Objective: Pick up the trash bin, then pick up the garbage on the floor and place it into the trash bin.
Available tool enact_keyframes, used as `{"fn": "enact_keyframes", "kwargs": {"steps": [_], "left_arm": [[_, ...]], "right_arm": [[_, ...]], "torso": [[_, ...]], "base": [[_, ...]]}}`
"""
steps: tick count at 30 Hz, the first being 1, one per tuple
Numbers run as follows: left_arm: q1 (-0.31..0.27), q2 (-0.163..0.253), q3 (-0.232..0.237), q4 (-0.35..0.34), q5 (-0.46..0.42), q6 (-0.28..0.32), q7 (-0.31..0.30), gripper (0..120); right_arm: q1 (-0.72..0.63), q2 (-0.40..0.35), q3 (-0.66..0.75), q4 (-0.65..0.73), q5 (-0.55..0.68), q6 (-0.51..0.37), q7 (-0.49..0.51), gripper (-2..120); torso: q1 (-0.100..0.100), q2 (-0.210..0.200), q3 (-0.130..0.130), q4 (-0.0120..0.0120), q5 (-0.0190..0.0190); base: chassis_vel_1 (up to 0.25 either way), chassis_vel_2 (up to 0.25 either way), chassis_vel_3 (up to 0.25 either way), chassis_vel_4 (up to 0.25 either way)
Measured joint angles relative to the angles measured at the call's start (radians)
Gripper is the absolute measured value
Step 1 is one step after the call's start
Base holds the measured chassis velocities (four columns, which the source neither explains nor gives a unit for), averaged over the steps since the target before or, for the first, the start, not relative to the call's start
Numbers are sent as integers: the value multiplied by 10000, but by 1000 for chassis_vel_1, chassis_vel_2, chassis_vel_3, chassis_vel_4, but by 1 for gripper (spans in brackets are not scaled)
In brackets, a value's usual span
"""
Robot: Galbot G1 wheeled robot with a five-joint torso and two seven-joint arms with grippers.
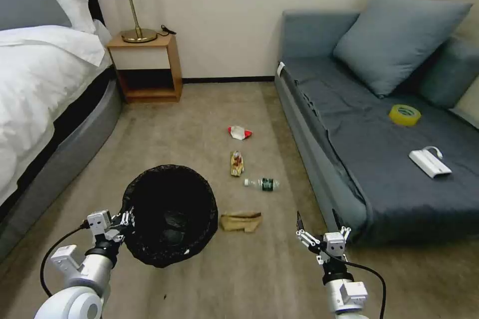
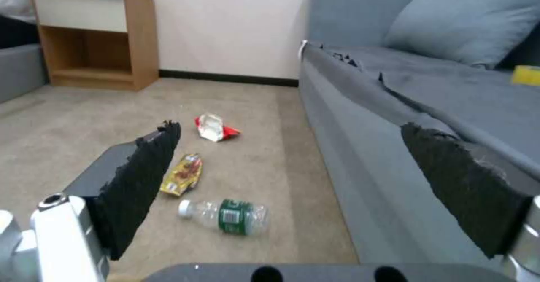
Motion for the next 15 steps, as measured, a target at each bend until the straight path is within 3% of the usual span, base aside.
{"fn": "enact_keyframes", "kwargs": {"steps": [9,15], "left_arm": [[-41,27,-7,40,49,-14,1,5],[-91,95,-99,215,161,-41,21,5]], "right_arm": [[136,0,-110,-186,-309,26,111,100],[357,0,-170,-599,-734,215,410,100]], "torso": [[0,0,0,0,0],[1,-1,1,2,0]], "base": [[-216,225,207,-217],[-91,102,113,-93]]}}
